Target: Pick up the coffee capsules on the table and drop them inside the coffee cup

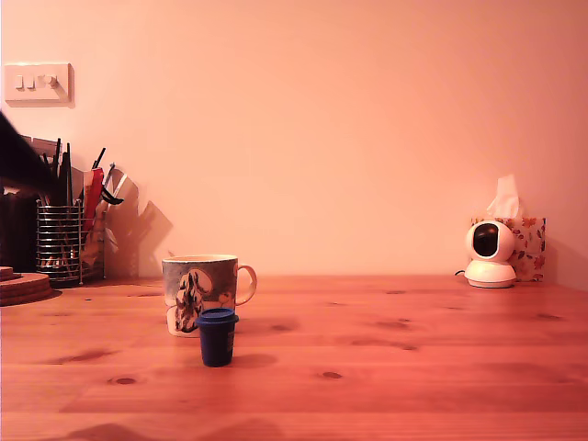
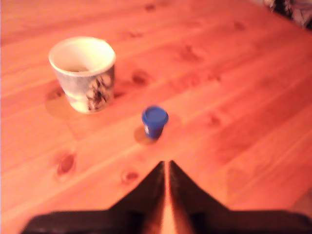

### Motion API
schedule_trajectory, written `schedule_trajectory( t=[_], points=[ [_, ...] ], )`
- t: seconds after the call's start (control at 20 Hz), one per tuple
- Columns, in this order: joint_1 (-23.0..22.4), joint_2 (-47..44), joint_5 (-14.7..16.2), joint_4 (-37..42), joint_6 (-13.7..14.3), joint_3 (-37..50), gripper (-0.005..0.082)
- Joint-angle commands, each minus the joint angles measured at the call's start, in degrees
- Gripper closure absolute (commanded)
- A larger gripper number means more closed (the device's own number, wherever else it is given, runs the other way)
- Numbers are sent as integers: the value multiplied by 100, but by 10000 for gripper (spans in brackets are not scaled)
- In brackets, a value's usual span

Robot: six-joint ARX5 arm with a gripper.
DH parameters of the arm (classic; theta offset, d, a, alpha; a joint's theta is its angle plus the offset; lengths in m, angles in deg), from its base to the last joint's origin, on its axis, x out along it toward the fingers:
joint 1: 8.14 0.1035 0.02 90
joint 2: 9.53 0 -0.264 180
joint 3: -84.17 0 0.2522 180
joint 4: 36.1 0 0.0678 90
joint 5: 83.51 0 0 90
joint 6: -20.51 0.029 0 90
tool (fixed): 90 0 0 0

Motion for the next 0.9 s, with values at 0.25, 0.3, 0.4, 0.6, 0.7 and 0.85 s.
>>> schedule_trajectory(
  t=[0.25, 0.3, 0.4, 0.6, 0.7, 0.85],
  points=[
    [-179, -723, 57, 168, 588, 140, 251],
    [-223, -835, 70, 267, 695, 140, 251],
    [-260, -1064, 70, 439, 846, 140, 251],
    [-264, -1408, 94, 933, 1139, 157, 251],
    [-264, -1582, 160, 1224, 1213, 199, 251],
    [-258, -1834, 181, 1856, 1220, 334, 251]
  ],
)
